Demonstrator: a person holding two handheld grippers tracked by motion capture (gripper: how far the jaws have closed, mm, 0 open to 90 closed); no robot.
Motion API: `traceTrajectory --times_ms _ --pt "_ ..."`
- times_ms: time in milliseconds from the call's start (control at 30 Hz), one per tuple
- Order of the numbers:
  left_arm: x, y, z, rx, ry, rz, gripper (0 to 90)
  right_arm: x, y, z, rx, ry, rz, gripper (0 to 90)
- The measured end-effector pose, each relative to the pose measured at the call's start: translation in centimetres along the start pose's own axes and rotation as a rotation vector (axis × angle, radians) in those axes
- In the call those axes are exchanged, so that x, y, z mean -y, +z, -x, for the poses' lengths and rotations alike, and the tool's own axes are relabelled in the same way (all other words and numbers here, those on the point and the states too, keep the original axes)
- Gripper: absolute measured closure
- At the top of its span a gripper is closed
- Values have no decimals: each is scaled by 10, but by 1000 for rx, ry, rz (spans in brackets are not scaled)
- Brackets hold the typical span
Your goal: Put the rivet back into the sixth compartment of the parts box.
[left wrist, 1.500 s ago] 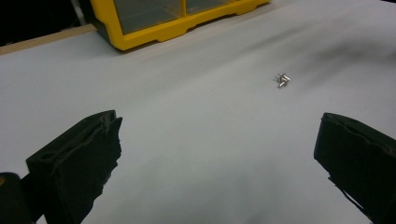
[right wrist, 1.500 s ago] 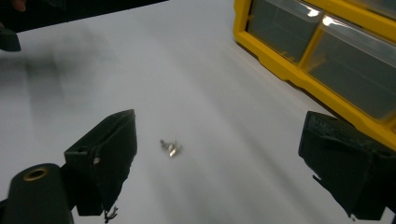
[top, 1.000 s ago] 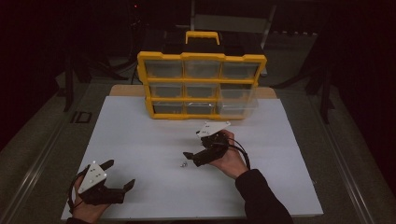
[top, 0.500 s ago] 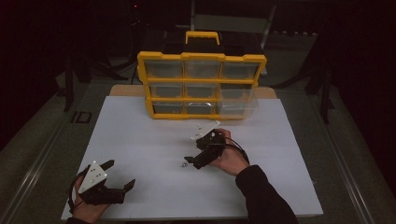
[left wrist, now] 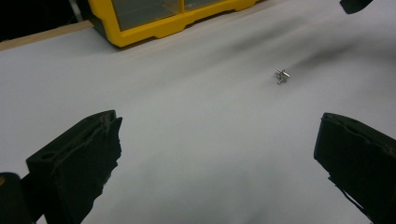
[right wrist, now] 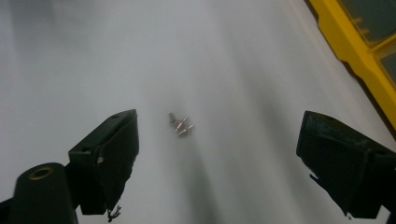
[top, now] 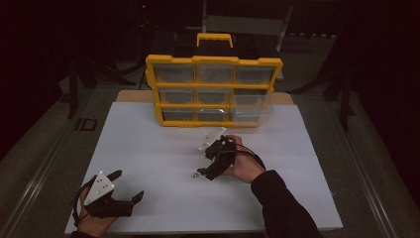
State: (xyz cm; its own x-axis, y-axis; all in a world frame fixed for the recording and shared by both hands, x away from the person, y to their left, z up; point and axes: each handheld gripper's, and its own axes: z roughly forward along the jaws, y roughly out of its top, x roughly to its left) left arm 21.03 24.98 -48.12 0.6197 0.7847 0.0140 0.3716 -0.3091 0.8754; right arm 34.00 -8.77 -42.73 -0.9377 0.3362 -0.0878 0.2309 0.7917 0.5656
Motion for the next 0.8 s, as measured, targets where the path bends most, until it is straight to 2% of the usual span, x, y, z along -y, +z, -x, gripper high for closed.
traceTrajectory --times_ms 333,533,800 --pt "0 0 0 4 -1 -3 14 -3 25 0 -22 -10 -74 126" --pt "0 0 0 5 1 -3 14 -2 49 2 -18 17 -138 127" --pt "0 0 0 5 1 -3 14 0 66 6 -10 40 -177 138"
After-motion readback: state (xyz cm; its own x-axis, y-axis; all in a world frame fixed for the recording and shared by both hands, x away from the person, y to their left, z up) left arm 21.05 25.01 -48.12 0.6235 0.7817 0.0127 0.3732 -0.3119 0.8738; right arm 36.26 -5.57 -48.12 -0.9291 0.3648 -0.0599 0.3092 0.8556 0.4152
